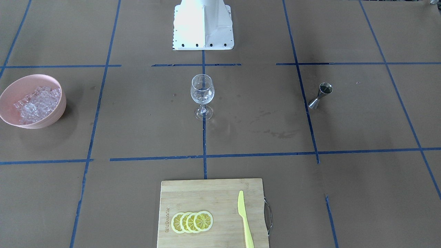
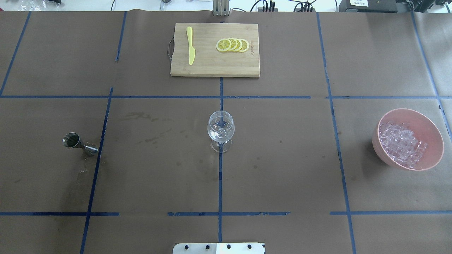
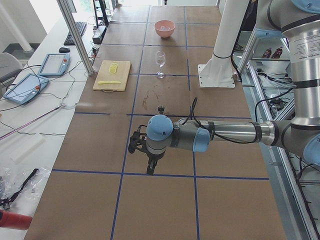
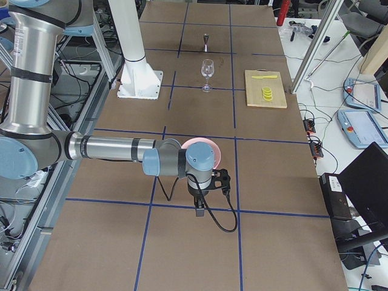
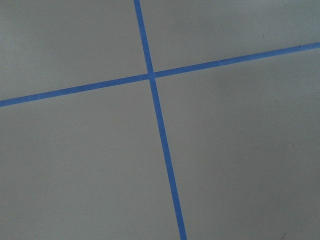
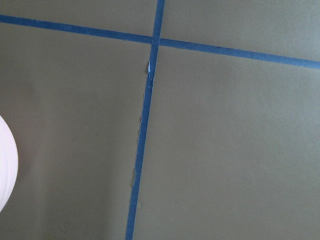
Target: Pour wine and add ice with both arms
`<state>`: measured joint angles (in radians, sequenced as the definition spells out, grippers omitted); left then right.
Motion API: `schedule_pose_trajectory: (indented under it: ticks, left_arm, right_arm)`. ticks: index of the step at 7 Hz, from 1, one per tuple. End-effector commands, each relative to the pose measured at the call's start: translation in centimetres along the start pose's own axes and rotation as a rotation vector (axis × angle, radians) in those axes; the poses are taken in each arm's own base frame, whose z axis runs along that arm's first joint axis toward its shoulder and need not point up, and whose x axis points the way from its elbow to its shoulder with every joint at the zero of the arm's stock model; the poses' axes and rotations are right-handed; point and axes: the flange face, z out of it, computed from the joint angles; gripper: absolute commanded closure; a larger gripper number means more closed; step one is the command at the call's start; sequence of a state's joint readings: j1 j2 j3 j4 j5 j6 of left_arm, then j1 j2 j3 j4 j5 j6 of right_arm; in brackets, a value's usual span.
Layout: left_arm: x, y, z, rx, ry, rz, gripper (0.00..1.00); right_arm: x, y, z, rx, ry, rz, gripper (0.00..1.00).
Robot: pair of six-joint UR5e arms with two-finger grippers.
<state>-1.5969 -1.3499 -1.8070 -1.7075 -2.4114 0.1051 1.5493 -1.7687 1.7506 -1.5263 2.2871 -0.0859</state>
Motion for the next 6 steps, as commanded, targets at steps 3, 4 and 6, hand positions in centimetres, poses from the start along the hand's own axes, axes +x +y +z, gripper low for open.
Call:
schedule_pose_trajectory:
  ticks: [3, 4, 6]
  left_arm:
    - [0.1, -0.1, -0.2, 0.005, -0.002, 0.006, 0.0]
    - [0.1, -0.2, -0.2, 0.005, -0.002, 0.006, 0.0]
    - [0.6, -0.9, -0.6, 0.033, -0.014, 0.041, 0.0]
  right_arm:
    - [0.0, 0.1, 0.0, 0.0, -0.003, -0.001, 0.0]
    - [-0.1, 0.0, -0.1, 0.001, -0.003, -0.004, 0.0]
    - [-1.5, -0.4, -1.2, 0.028, -0.042, -0.016, 0.0]
